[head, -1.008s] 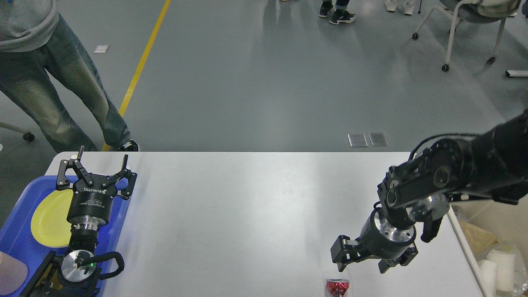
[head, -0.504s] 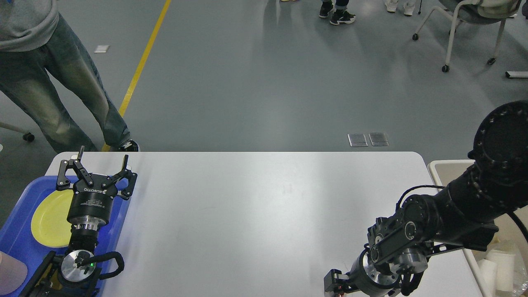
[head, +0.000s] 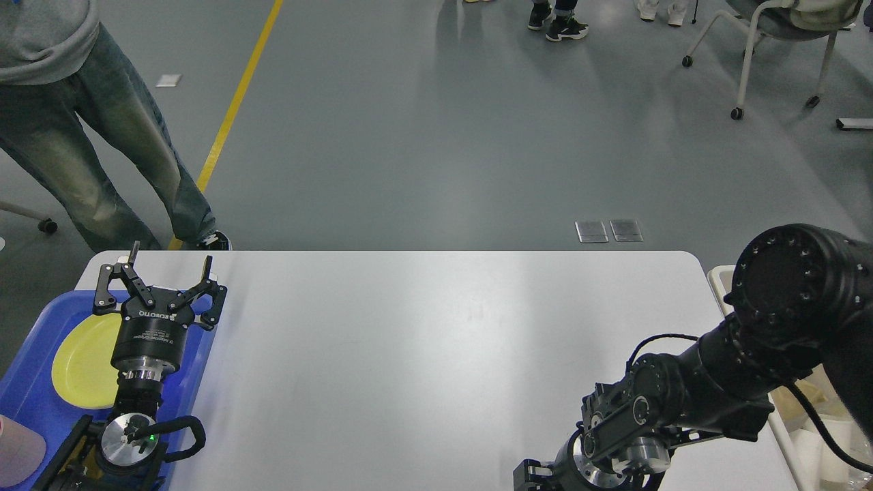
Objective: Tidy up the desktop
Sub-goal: 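Grasp the red can with the right gripper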
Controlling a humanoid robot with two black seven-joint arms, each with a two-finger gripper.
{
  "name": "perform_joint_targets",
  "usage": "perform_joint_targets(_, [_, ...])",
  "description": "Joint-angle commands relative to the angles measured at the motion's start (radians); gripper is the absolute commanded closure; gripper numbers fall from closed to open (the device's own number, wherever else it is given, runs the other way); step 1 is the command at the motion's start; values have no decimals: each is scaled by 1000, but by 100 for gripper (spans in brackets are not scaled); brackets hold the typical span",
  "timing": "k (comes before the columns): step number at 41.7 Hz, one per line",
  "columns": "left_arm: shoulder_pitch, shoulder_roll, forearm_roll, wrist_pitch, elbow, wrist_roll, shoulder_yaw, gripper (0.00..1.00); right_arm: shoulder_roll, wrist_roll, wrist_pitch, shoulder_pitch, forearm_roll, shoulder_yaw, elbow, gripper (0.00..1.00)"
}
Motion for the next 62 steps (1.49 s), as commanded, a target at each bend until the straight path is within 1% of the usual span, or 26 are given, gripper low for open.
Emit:
perform_joint_targets(1, [0,0,0,0,0,0,0,4,1,0,-1,-8,0,1,-17,18])
perform_joint_targets(4, [0,0,0,0,0,-1,0,4,2,0,-1,-19,0,1,-30,20])
perform_joint_targets(10, [0,0,0,0,0,-1,0,4,2,0,-1,-33,0,1,-42,20])
perform_joint_targets(13, [0,0,0,0,0,0,0,4,2,0,-1,-33,0,1,-42,24])
perform_joint_targets(17, [0,0,0,0,0,0,0,4,2,0,-1,-36,0,1,-42,35])
perform_joint_targets(23, [0,0,0,0,0,0,0,4,2,0,-1,-42,2,1,-53,43])
perform_joint_targets(26, [0,0,0,0,0,-1,-1,4,2,0,1,-45,3,1,-53,52])
perform_joint_targets(27, [0,0,0,0,0,0,0,4,2,0,1,-45,3,1,-53,57])
perform_joint_targets(28, [0,0,0,0,0,-1,0,4,2,0,4,-45,6,1,-53,68])
perform_joint_targets(29, [0,0,0,0,0,0,-1,4,2,0,5,-45,8,1,-53,72])
perform_joint_targets(32, [0,0,0,0,0,0,-1,4,2,0,10,-45,14,1,-53,79])
perform_joint_targets(33, [0,0,0,0,0,0,-1,4,2,0,11,-45,14,2,-53,84])
perform_joint_targets(34, [0,0,0,0,0,0,0,4,2,0,16,-45,14,2,-53,94])
perform_joint_targets(36, [0,0,0,0,0,0,0,4,2,0,21,-42,15,1,-51,100])
perform_joint_targets(40, [0,0,0,0,0,0,0,4,-1,-1,37,-35,15,1,-45,100])
perform_joint_targets(44, [0,0,0,0,0,-1,0,4,-5,-1,77,-25,15,1,-44,100])
perform_joint_targets(52, [0,0,0,0,0,0,0,4,-8,-1,79,-16,66,1,-45,100])
perform_joint_targets(62, [0,0,0,0,0,0,0,4,-16,-1,84,1,71,1,-44,100])
